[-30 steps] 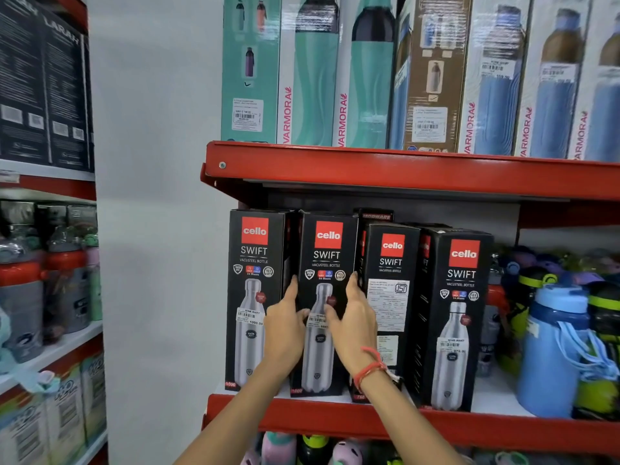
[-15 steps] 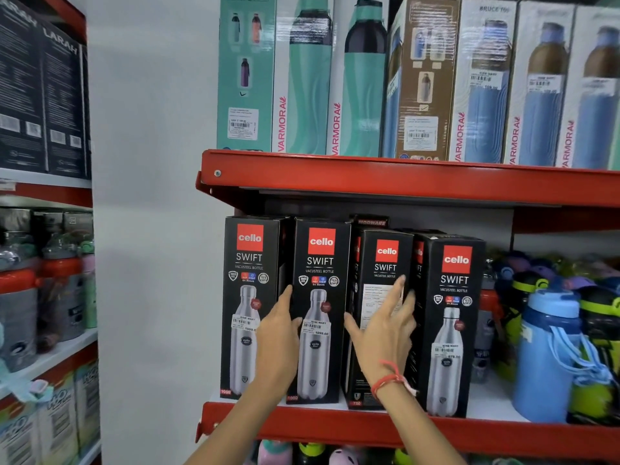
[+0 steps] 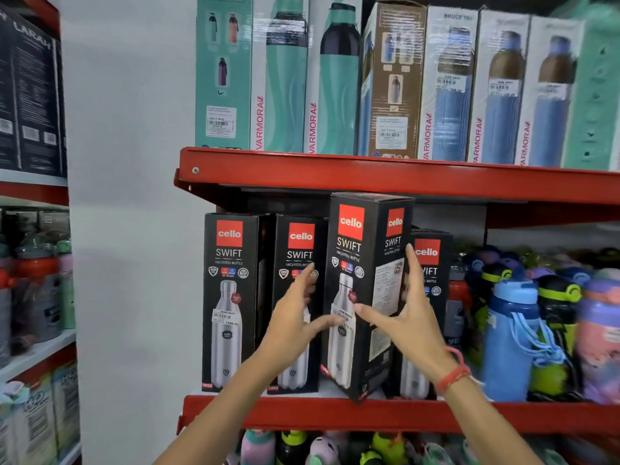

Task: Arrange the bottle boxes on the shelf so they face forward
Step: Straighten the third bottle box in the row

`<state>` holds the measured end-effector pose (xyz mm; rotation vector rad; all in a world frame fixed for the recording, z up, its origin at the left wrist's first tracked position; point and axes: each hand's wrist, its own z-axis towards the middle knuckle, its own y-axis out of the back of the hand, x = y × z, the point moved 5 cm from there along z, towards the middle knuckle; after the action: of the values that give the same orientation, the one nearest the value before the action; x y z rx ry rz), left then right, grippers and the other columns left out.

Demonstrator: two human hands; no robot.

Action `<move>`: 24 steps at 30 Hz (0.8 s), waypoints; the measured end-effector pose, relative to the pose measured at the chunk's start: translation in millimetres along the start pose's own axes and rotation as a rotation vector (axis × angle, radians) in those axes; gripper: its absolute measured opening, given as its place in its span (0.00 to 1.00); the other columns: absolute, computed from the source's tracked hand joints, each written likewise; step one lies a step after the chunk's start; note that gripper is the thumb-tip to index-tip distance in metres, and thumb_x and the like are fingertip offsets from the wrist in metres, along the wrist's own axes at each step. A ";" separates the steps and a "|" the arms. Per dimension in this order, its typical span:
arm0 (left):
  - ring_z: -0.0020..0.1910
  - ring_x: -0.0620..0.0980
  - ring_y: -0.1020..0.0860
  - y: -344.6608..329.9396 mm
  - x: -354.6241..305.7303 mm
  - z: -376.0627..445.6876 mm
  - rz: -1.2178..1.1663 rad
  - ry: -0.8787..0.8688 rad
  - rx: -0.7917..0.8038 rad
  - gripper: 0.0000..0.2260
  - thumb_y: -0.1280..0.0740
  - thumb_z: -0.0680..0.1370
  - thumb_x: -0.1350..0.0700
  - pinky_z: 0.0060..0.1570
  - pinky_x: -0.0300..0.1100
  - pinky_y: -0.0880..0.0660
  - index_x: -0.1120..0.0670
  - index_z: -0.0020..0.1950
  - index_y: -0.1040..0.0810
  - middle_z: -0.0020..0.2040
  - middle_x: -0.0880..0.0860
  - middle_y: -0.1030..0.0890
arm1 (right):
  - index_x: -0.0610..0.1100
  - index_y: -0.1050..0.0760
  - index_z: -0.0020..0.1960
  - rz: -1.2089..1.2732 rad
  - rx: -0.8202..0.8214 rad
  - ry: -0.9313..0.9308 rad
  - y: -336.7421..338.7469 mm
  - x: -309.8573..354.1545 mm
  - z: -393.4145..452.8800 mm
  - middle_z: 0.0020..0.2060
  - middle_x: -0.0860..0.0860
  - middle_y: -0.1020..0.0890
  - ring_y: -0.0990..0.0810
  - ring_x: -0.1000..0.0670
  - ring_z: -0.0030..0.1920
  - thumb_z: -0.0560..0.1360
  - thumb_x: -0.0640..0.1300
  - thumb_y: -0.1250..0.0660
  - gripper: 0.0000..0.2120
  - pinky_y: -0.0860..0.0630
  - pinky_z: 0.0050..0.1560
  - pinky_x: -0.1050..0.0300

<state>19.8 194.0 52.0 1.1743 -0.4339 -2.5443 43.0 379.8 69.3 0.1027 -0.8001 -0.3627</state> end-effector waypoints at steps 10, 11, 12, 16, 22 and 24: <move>0.58 0.43 0.22 -39.3 0.8 3.6 -0.039 -0.011 0.015 0.49 0.23 0.67 0.57 0.61 0.43 0.26 0.39 0.76 0.53 0.63 0.42 0.22 | 0.63 0.60 0.75 0.118 0.399 -0.106 7.9 -15.6 14.2 0.64 0.74 0.34 0.32 0.70 0.63 0.71 0.40 0.28 0.49 0.33 0.65 0.66; 0.52 0.45 0.19 -42.8 1.3 6.8 0.007 -0.010 -0.018 0.49 0.23 0.68 0.57 0.56 0.38 0.25 0.39 0.76 0.54 0.61 0.44 0.20 | 0.61 0.62 0.75 0.086 0.414 -0.105 6.4 -17.3 20.1 0.60 0.78 0.34 0.31 0.72 0.61 0.72 0.40 0.29 0.49 0.35 0.68 0.63; 0.46 0.48 0.18 -46.3 1.8 10.0 0.045 -0.004 -0.046 0.50 0.23 0.68 0.57 0.51 0.35 0.24 0.40 0.76 0.55 0.57 0.47 0.18 | 0.61 0.63 0.75 0.053 0.418 -0.101 4.5 -19.8 25.7 0.57 0.80 0.33 0.31 0.72 0.60 0.73 0.40 0.30 0.49 0.36 0.70 0.58; 0.32 0.50 0.23 -61.8 8.9 20.5 0.079 0.072 -0.095 0.49 0.25 0.70 0.61 0.38 0.27 0.26 0.44 0.77 0.57 0.46 0.52 0.20 | 0.62 0.63 0.74 -0.053 0.336 -0.107 -6.9 -35.0 41.1 0.56 0.73 0.29 0.25 0.61 0.60 0.74 0.38 0.32 0.47 0.32 0.69 0.50; 0.34 0.32 0.25 -79.7 27.2 24.6 0.154 0.162 -0.142 0.41 0.30 0.73 0.67 0.34 0.21 0.30 0.53 0.77 0.51 0.59 0.55 0.21 | 0.57 0.63 0.75 -0.142 0.228 -0.199 -28.6 -63.3 36.2 0.65 0.50 0.25 0.27 0.54 0.60 0.76 0.34 0.37 0.44 0.33 0.60 0.61; 0.33 0.31 0.25 -82.2 29.8 25.5 0.164 0.174 -0.156 0.39 0.33 0.75 0.67 0.33 0.22 0.30 0.53 0.78 0.53 0.62 0.56 0.22 | 0.57 0.62 0.75 -0.142 0.193 -0.213 -32.5 -70.2 37.5 0.67 0.50 0.26 0.27 0.53 0.63 0.77 0.34 0.38 0.42 0.35 0.61 0.61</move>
<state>-30.4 260.5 15.2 1.2350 -0.2721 -2.2703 -37.8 376.1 40.2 0.3071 -1.0406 -0.4349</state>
